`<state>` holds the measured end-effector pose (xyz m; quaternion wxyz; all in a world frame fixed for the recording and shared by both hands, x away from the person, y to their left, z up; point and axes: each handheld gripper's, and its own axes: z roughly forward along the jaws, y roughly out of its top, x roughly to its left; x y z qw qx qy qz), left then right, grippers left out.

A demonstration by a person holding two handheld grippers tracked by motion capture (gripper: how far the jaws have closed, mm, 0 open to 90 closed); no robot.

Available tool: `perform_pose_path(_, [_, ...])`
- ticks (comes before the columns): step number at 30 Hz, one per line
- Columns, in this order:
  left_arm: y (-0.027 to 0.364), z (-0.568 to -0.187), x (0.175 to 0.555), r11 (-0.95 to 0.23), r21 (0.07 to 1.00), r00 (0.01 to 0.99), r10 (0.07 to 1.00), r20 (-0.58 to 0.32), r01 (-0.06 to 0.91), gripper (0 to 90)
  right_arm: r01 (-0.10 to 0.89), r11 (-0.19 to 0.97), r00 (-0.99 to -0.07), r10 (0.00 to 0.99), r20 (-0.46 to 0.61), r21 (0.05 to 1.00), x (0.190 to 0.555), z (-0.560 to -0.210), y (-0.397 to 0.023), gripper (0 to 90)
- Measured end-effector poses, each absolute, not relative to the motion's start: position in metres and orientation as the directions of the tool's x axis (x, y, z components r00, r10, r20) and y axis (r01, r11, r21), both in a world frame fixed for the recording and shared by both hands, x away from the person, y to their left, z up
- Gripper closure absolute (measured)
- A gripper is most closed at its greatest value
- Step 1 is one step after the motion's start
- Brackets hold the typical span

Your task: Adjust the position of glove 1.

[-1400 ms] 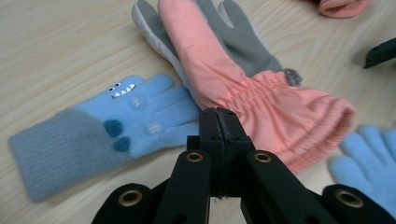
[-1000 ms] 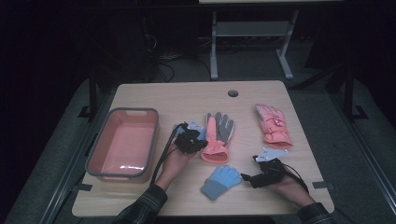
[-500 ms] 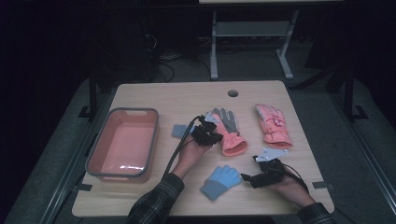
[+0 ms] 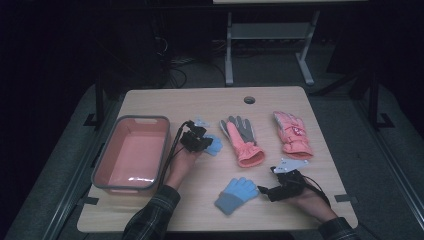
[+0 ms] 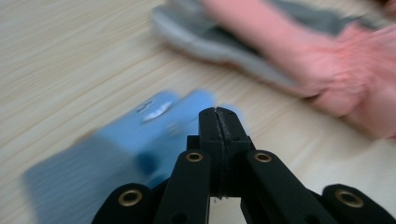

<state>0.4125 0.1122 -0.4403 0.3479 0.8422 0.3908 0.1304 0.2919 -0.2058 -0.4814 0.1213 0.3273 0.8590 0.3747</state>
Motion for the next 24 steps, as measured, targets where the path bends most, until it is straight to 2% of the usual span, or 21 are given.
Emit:
perform_pose_path(5, [0.121, -0.451, 0.418, -0.442, 0.668, 0.62, 0.784, -0.038, 0.599, 89.6, 0.472, 0.504, -0.756, 0.653, 0.038, 0.723, 0.292, -0.481, -0.206, 12.8])
perform_pose_path(9, [0.116, -0.46, 0.418, -0.458, 0.649, 0.632, 0.774, -0.045, 0.607, 89.6, 0.472, 0.505, -0.756, 0.653, 0.038, 0.723, 0.292, -0.481, -0.206, 12.8])
perform_pose_path(19, [0.083, -0.459, 0.408, -0.491, 0.648, 0.693, 0.716, -0.08, 0.582, 89.6, 0.471, 0.505, -0.757, 0.653, 0.037, 0.723, 0.292, -0.481, -0.206, 12.8])
perform_pose_path(24, [0.093, -0.447, 0.413, -0.458, 0.676, 0.668, 0.741, -0.069, 0.578, 89.5, 0.472, 0.504, -0.756, 0.653, 0.038, 0.723, 0.292, -0.481, -0.206, 12.8])
